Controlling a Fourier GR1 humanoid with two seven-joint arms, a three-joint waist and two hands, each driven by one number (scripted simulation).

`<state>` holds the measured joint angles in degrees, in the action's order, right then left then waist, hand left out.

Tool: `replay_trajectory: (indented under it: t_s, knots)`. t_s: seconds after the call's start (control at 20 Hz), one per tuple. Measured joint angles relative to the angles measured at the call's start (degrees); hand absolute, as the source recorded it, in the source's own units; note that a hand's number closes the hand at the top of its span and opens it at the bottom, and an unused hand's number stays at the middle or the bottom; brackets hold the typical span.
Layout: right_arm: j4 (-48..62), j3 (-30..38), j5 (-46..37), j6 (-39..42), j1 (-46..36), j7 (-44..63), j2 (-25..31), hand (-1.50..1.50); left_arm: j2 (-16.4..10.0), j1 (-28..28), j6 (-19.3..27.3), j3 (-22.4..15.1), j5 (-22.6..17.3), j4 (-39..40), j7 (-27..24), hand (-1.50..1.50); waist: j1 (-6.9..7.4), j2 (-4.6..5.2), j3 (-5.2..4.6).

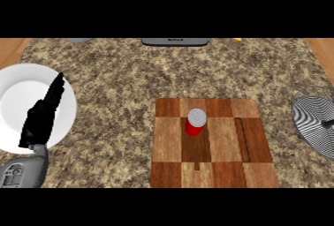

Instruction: Pick the bell pepper from the cutting board and place it in the tiered basket

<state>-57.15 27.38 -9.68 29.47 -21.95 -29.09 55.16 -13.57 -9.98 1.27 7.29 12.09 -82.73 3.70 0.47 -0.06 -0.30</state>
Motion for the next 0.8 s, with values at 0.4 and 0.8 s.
replay_trajectory:
  t_s: [0.4, 0.8]
  knots:
    - [17.8, 4.5, 2.2, 7.7, -3.2, 3.4, 11.5, -1.5, 0.4, -0.3, 0.0, -0.1, 0.1, -0.4, -0.4, 0.0, 0.4, 0.43, 0.36]
    - [29.6, 5.4, 2.6, 8.2, 0.1, -1.6, 17.5, -1.5, 0.4, 0.4, -0.4, 0.0, -0.4, -1.6, 0.1, 0.0, 0.31, 0.61, 0.74]
